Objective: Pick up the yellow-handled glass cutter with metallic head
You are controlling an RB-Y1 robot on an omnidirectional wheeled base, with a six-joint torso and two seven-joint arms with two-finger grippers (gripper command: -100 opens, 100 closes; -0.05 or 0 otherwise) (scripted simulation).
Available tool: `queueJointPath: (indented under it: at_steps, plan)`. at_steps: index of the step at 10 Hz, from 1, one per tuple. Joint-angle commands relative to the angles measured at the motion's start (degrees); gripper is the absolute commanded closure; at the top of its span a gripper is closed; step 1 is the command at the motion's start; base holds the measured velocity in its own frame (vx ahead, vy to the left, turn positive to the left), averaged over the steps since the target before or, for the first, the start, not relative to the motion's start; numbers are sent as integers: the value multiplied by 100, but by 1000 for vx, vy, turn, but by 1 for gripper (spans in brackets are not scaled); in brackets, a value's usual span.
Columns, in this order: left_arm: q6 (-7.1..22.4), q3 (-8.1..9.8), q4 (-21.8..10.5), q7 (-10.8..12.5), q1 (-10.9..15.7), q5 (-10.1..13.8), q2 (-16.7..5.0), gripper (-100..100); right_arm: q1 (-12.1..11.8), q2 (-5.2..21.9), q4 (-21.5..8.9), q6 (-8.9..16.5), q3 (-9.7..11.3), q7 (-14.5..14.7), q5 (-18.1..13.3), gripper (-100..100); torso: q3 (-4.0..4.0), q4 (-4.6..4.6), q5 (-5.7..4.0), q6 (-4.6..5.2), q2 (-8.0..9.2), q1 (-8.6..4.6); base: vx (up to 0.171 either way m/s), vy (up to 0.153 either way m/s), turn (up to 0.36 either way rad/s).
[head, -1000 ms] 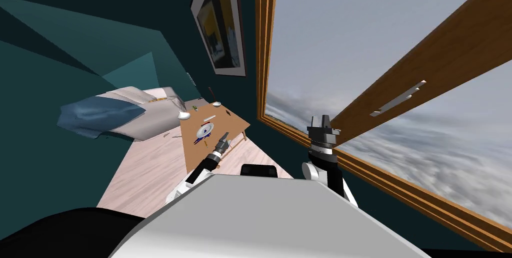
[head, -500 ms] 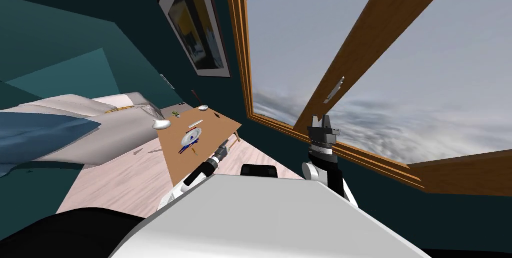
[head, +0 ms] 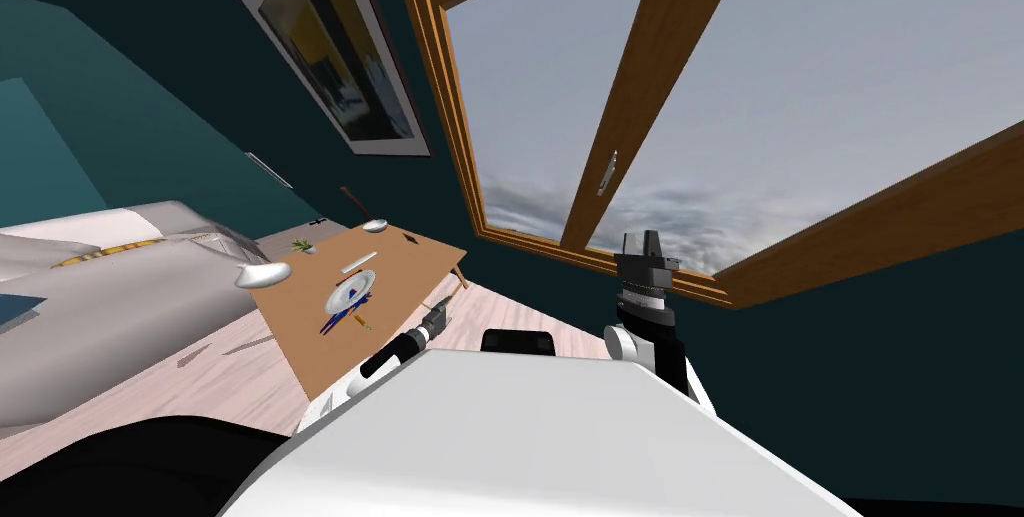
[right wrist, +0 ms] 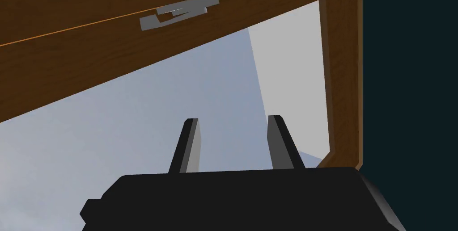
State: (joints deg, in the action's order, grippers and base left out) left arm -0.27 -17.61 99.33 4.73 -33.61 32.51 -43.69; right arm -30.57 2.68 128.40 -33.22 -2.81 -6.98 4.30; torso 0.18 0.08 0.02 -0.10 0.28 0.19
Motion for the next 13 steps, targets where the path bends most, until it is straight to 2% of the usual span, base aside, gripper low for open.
queueJointPath:
  at_steps: [1,2,3,4,5,6,7,8,9,10,12,13]
  plan:
    - [144,-128,-238,140,-19,226,-286,-100,0,0,0,0,0,0,0,0,0,0,0,0,0,0,-53,-31,-296]
    - [144,-128,-238,140,-19,226,-315,-100,2,0,0,0,1,0,0,0,0,0,0,6,2,1,-48,-19,-158]
    - [258,-265,-383,234,-12,396,-534,-100,0,0,0,0,0,0,0,0,0,0,1,0,0,4,-48,-38,-320]
    - [258,-265,-479,234,-12,396,-534,-100,1,0,0,0,1,0,0,0,-1,0,1,7,-1,1,-39,-20,-146]
    - [365,-407,-688,327,0,558,-740,-100,0,0,0,0,0,0,0,0,-2,-1,2,-1,-3,6,-45,-16,-252]
    - [365,-407,-722,327,0,558,-740,-100,1,0,0,0,0,0,0,0,-1,0,2,4,-1,8,-43,-10,-153]
    - [466,-552,-896,420,17,712,-931,-100,0,0,0,0,0,0,0,0,-1,0,3,-1,-2,11,-44,-8,-242]
    - [466,-552,-969,420,17,712,-931,-100,1,1,0,0,0,0,0,0,-1,0,3,3,-1,12,-38,1,-185]
    - [560,-701,-1104,510,39,857,-1107,-100,0,1,0,0,-1,0,0,0,-2,0,3,0,-3,15,-41,6,-270]
    - [560,-701,-1217,510,39,857,-1107,-100,1,1,0,0,0,0,0,0,-2,-1,5,4,-4,19,-35,10,-150]
    - [726,-1005,-1715,685,96,1119,-1414,-100,0,1,0,0,-1,0,0,0,-2,-1,5,2,-4,24,-44,29,-313]
    - [726,-1005,-1715,685,96,1119,-1414,-100,1,1,0,0,-1,0,0,0,0,0,8,5,-1,33,-53,43,-139]
